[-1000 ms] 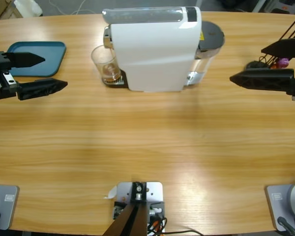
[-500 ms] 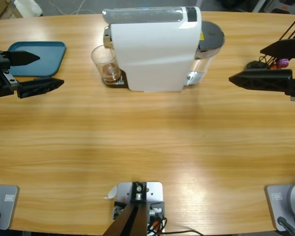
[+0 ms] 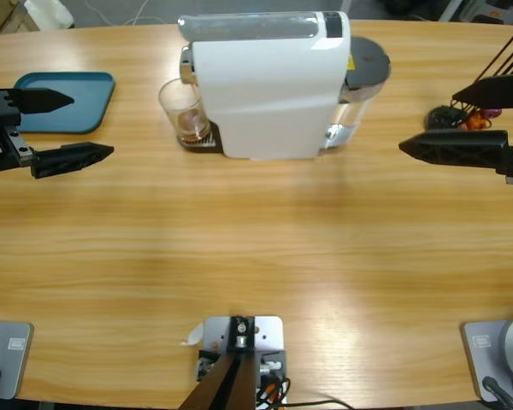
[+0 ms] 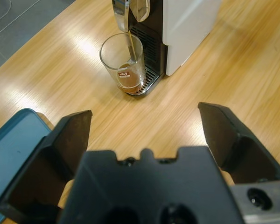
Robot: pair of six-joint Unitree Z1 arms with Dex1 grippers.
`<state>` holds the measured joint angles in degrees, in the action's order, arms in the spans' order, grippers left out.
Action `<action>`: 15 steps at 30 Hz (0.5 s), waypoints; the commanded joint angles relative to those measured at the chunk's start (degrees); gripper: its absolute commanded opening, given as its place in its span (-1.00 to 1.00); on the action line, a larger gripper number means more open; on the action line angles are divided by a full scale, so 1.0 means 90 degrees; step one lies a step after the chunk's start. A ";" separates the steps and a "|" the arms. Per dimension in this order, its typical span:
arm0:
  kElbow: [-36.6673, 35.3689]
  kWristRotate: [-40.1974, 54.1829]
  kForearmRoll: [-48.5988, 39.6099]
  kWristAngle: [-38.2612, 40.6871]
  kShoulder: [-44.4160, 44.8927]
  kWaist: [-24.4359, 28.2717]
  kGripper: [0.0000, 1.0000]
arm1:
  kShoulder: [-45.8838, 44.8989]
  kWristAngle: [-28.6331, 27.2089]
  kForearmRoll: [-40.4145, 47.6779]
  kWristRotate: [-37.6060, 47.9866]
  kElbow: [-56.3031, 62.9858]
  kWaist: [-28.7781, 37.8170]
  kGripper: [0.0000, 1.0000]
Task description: Pour coffee
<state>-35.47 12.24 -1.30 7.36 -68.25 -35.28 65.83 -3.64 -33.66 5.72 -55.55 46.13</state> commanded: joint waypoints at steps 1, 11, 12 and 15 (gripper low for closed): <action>0.0191 0.0103 -0.0069 0.0128 -0.0249 0.0062 1.00 | -0.0078 -0.0006 -0.0107 -0.0069 0.0128 0.0066 0.95; 0.0199 0.0124 -0.0061 0.0130 -0.0268 0.0074 1.00 | -0.0059 0.0004 -0.0107 -0.0069 0.0147 0.0070 0.95; 0.0199 0.0112 -0.0061 0.0130 -0.0261 0.0076 1.00 | -0.0059 0.0004 -0.0107 -0.0069 0.0147 0.0070 0.95; 0.0197 0.0104 -0.0061 0.0130 -0.0259 0.0082 1.00 | -0.0069 -0.0004 -0.0107 -0.0069 0.0147 0.0070 0.95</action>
<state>-35.47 12.82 -1.30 7.49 -68.89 -35.07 65.82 -3.64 -33.77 5.71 -55.55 46.18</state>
